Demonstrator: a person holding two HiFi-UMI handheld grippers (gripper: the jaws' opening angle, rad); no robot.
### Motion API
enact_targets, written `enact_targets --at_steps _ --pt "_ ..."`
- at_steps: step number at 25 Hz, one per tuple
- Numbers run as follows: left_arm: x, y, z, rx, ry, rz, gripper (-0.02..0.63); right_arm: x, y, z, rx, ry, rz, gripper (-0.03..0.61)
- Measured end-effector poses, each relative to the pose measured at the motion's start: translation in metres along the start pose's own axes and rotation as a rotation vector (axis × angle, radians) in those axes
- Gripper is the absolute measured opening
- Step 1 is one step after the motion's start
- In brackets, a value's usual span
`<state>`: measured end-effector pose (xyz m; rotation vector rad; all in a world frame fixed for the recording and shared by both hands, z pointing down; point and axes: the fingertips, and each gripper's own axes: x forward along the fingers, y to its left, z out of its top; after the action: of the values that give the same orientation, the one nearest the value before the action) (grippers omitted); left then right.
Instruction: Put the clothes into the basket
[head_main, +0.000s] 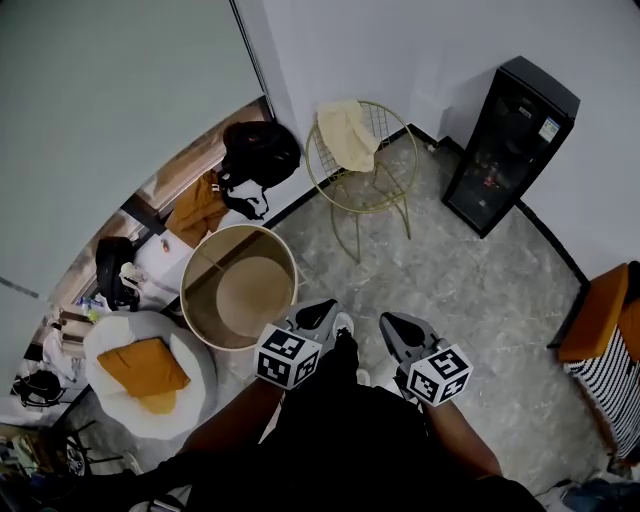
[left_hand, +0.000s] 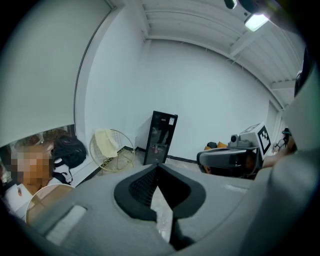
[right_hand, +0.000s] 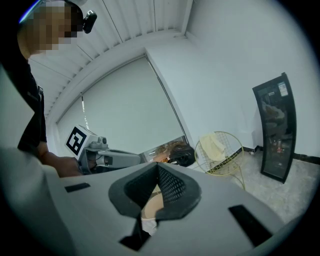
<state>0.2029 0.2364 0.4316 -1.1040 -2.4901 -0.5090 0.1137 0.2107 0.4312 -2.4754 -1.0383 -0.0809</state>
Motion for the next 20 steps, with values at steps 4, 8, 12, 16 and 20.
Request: enact_targets --at_steps 4,8,12,16,20 --pt "0.029 -0.002 0.012 0.007 -0.004 -0.045 0.003 -0.002 -0.025 0.009 0.001 -0.011 -0.045 0.014" --pt "0.055 0.008 0.032 0.004 -0.022 -0.065 0.003 0.011 -0.049 0.023 -0.002 -0.004 -0.062 0.014" --pt "0.074 0.039 0.051 -0.007 -0.046 -0.047 0.003 0.045 -0.068 0.040 -0.018 0.022 -0.045 0.014" --pt "0.091 0.083 0.073 -0.038 -0.064 -0.020 0.003 0.091 -0.082 0.070 -0.057 0.046 -0.010 0.014" --pt "0.107 0.118 0.105 -0.060 -0.093 -0.015 0.003 0.132 -0.099 0.105 -0.078 0.054 0.007 0.014"
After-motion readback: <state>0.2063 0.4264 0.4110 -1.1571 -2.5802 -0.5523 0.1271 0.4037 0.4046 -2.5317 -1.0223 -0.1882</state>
